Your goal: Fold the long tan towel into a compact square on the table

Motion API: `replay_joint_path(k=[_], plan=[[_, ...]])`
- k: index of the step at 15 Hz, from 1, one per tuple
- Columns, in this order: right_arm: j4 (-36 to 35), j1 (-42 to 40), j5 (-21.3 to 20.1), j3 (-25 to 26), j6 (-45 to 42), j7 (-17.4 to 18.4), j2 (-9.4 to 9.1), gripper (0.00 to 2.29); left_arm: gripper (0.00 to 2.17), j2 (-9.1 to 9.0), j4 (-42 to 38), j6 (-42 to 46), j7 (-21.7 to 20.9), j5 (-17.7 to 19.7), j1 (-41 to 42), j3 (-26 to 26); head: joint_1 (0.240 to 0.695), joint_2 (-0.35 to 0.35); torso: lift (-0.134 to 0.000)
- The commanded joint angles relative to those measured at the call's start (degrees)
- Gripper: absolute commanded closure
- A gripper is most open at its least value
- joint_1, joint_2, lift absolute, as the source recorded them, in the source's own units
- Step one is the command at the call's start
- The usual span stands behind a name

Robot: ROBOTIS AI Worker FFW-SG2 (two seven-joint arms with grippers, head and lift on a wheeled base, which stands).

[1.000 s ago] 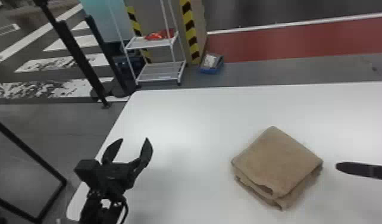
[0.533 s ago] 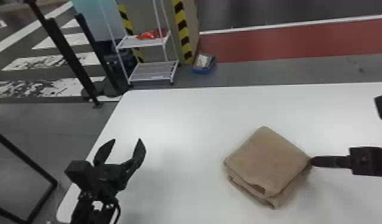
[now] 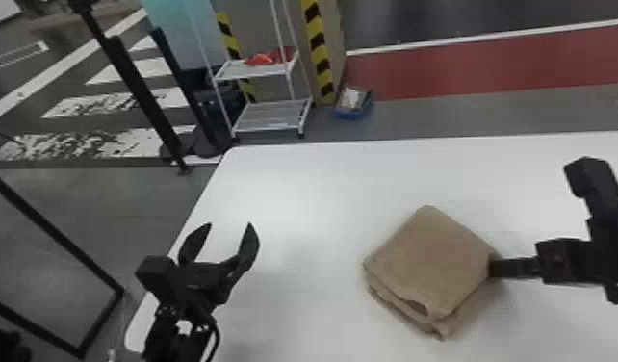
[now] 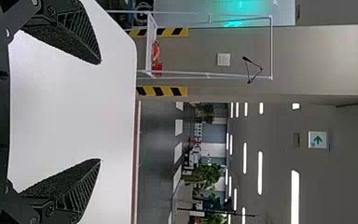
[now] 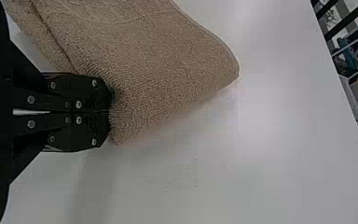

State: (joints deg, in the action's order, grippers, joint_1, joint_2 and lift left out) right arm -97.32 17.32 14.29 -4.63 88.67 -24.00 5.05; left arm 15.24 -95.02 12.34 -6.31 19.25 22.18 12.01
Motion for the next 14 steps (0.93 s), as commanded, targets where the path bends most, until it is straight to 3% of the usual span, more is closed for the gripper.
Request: replay_joint_path(k=[1, 5, 14], plan=[[2.0, 1.5, -0.1, -0.1, -4.7, 0.6, -1.80, 2.11, 0.15, 0.32, -0.1, 0.0, 0.1, 0.0, 0.1, -0.1, 0.695, 0.347, -0.123], [3.0, 3.1, 0.7, 0.2, -9.4, 1.6, -2.59, 2.11, 0.15, 0.49, 0.1, 0.0, 0.1, 0.0, 0.0, -0.1, 0.695, 0.350, -0.123], [13.5, 6.9, 0.4, -1.9, -23.5, 2.2, -5.10, 2.11, 0.15, 0.23, 0.4, 0.0, 0.1, 0.0, -0.3, -0.1, 0.695, 0.350, -0.123]])
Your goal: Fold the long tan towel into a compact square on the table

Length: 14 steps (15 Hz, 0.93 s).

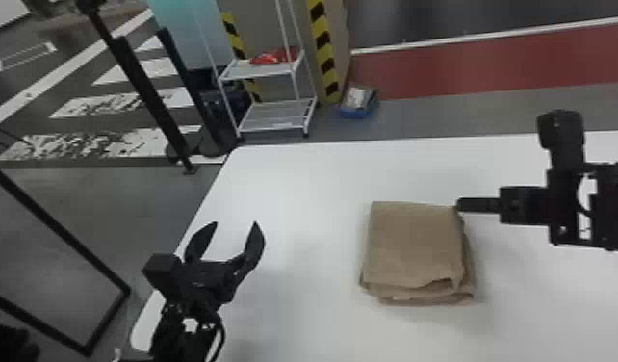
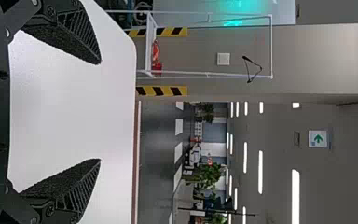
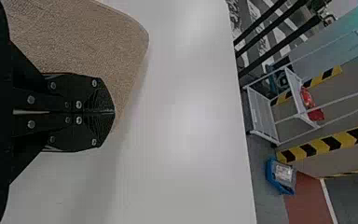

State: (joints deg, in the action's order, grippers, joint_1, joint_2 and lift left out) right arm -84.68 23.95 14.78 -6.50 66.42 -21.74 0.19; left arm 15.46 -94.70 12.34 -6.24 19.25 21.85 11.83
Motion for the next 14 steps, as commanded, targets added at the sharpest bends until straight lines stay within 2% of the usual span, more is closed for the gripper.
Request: replay_joint_path(k=[1, 3, 4, 5, 6, 7, 10, 12, 14], plan=[[0.8, 0.2, -0.2, 0.0, -1.4, -0.1, -0.24, 2.11, 0.15, 0.10, 0.0, 0.0, 0.0, 0.0, 0.0, 0.0, 0.695, 0.350, -0.123], [-2.4, -2.2, 0.1, 0.8, -0.4, 0.0, -0.24, 2.09, 0.15, 0.19, 0.0, 0.0, 0.1, 0.0, -0.1, 0.2, 0.695, 0.350, -0.123], [-6.2, -4.1, -0.1, 1.3, 0.2, 1.4, -0.10, 1.88, 0.15, 0.19, 0.0, 0.0, 0.0, 0.0, -0.1, 0.3, 0.695, 0.350, -0.123], [-9.8, -5.8, -0.3, 1.9, 0.0, 3.5, 0.08, 1.42, 0.15, 0.19, -0.1, 0.2, 0.0, 0.0, -0.2, 0.3, 0.695, 0.350, -0.123], [-13.8, -7.9, -0.9, 2.0, -1.6, 5.0, 0.69, 0.45, 0.15, -0.08, -0.2, 0.4, -0.2, 0.0, -0.3, 0.3, 0.695, 0.350, -0.123], [-17.2, -10.6, -1.8, 1.9, -5.5, 6.4, 1.22, 0.00, 0.15, -0.25, -0.3, 0.4, -0.2, 0.0, -0.5, 0.1, 0.695, 0.350, -0.123], [-22.9, -19.3, -5.1, 0.5, -20.8, 10.0, 1.22, 0.00, 0.15, -0.52, -0.3, 1.4, -0.7, -0.1, -0.5, -0.7, 0.695, 0.315, -0.123], [-23.6, -25.3, -6.4, -0.1, -35.0, 11.9, 1.22, 0.02, 0.15, -0.60, -0.4, 4.0, -1.3, 0.0, -0.2, -0.9, 0.695, 0.302, -0.123], [-23.7, -30.3, -6.7, -0.1, -43.3, 13.6, 1.13, 0.03, 0.15, -0.60, -0.7, 4.6, -1.0, 0.1, -0.1, -2.0, 0.695, 0.292, -0.123]])
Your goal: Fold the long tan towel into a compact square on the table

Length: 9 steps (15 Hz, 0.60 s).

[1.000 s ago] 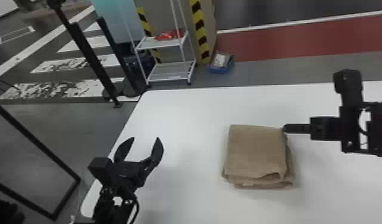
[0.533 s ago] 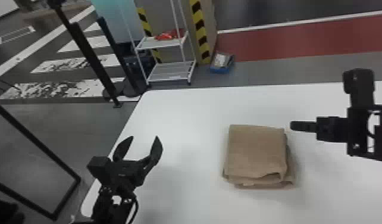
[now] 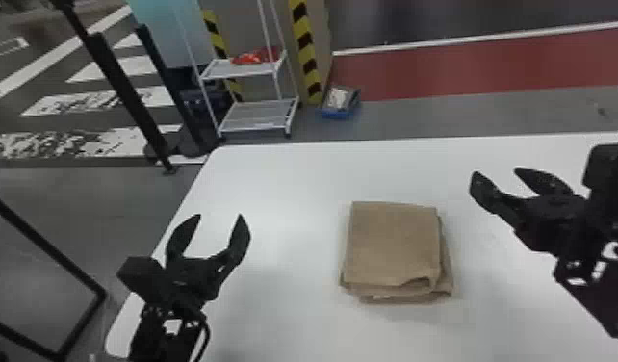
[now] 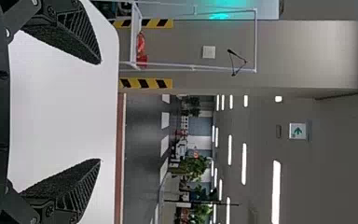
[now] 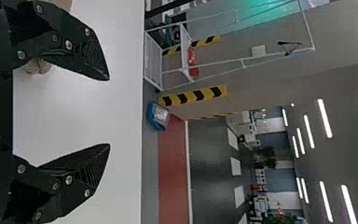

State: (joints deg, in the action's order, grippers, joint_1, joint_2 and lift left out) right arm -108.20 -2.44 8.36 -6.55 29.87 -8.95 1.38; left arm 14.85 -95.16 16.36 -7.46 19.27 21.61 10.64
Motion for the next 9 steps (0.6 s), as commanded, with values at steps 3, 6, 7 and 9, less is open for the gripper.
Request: replay_joint_path(k=[3, 6, 7, 9], plan=[[-1.7, -11.0, -4.2, -1.9, -16.2, 4.9, -0.06, 0.03, 0.15, -0.17, -2.0, 0.2, 1.4, 1.2, 0.5, -4.1, 0.695, 0.269, -0.123], [-3.9, -18.9, -8.9, -4.8, -25.3, 9.3, -0.15, 0.04, 0.15, 0.53, -3.4, 0.2, 3.5, 0.9, 1.3, -7.6, 0.695, 0.242, -0.123], [-4.3, -21.2, -9.0, -5.1, -27.8, 10.4, -0.15, 0.04, 0.15, 0.80, -3.7, 0.6, 4.3, 0.9, 1.8, -7.8, 0.695, 0.234, -0.123], [-4.7, -25.2, -9.0, -5.0, -33.2, 11.8, -0.59, 0.04, 0.15, 0.80, -4.4, 0.6, 4.7, 0.7, 2.6, -7.8, 0.695, 0.234, -0.123]])
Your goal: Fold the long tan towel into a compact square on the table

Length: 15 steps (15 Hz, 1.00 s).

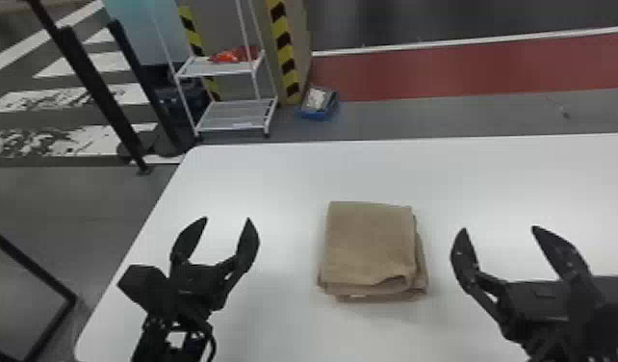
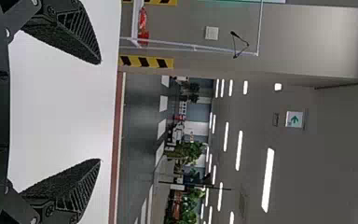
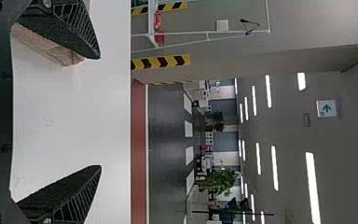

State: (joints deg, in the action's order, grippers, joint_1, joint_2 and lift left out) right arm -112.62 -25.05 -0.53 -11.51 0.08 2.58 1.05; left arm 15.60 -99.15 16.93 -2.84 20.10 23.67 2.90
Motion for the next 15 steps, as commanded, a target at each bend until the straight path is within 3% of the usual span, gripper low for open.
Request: replay_joint_path(k=[1, 5, 15], plan=[[-0.8, -4.0, -0.1, 0.3, -4.9, 0.5, -0.44, 0.04, 0.15, 0.04, -0.9, 0.2, 1.2, -0.6, 0.9, -0.1, 0.695, 0.234, -0.123], [-2.5, -6.2, 0.7, 1.6, -5.7, 0.6, -0.61, 0.05, 0.15, 0.04, -1.2, 1.4, -0.4, -3.0, 1.3, 0.4, 0.695, 0.231, -0.123], [-3.2, -7.8, -0.2, 2.8, -7.0, 0.5, -1.10, 0.05, 0.15, 0.30, -1.5, 0.0, 0.3, -2.4, 2.5, 2.6, 0.695, 0.220, -0.123]])
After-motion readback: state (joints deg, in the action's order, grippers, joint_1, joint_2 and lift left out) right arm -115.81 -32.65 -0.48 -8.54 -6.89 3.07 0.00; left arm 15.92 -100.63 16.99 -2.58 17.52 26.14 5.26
